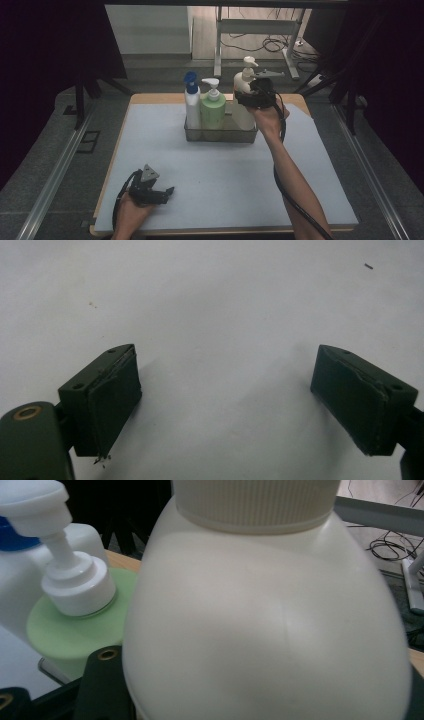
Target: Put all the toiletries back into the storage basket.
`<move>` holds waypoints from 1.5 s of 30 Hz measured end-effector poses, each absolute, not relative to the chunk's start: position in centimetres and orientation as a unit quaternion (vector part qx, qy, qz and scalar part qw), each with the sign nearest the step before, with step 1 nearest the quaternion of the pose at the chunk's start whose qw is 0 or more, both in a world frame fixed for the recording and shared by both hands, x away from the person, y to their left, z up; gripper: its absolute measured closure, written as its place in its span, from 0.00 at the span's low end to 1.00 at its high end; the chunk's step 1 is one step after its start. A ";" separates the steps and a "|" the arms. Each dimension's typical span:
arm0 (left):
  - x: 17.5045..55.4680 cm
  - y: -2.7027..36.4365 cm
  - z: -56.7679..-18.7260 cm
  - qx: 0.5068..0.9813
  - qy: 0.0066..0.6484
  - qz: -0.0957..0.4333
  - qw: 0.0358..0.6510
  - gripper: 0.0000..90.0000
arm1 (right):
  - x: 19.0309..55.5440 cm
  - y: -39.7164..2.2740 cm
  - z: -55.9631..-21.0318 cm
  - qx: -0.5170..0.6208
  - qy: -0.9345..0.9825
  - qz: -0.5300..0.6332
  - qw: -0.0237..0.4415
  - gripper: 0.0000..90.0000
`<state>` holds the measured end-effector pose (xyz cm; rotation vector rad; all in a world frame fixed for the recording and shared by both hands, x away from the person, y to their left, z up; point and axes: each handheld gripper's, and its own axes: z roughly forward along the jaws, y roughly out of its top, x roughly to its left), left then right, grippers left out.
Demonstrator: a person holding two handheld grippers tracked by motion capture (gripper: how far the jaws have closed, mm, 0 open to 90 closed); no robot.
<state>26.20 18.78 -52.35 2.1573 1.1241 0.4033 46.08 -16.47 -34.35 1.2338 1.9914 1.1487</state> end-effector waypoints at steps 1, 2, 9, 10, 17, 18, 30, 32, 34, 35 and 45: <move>26.2 18.8 -52.4 0.825 0.430 0.154 0.331 0.14 | 46.2 -16.5 -34.4 0.458 0.735 0.425 0.263 0.41; 26.2 18.8 -52.4 0.825 0.430 0.154 0.331 0.14 | 46.4 -16.5 -34.5 0.458 0.735 0.425 0.264 0.41; 26.2 18.8 -52.4 0.825 0.431 0.154 0.332 0.14 | 47.3 -16.4 -35.4 0.461 0.736 0.421 0.263 0.41; 26.2 18.8 -52.4 0.825 0.431 0.154 0.332 0.14 | 47.4 -16.3 -35.5 0.462 0.735 0.420 0.263 0.41; 26.2 18.8 -52.4 0.825 0.430 0.154 0.332 0.14 | 48.0 -16.3 -36.7 0.464 0.731 0.424 0.265 0.41; 26.2 18.8 -52.4 0.825 0.430 0.155 0.332 0.14 | 48.1 -16.3 -36.8 0.464 0.732 0.423 0.265 0.41; 26.2 18.8 -52.4 0.825 0.430 0.155 0.332 0.14 | 48.0 -16.1 -38.3 0.465 0.736 0.418 0.259 0.41; 26.2 18.8 -52.4 0.825 0.430 0.154 0.332 0.14 | 48.0 -16.1 -38.5 0.465 0.737 0.417 0.258 0.41; 26.2 18.8 -52.4 0.825 0.430 0.155 0.332 0.14 | 47.9 -16.1 -38.8 0.465 0.737 0.417 0.258 0.41; 26.2 18.8 -52.4 0.825 0.430 0.155 0.332 0.14 | 47.9 -16.1 -38.9 0.466 0.737 0.416 0.258 0.41; 26.2 18.8 -52.4 0.825 0.430 0.154 0.332 0.14 | 47.8 -16.4 -40.0 0.471 0.739 0.410 0.253 0.41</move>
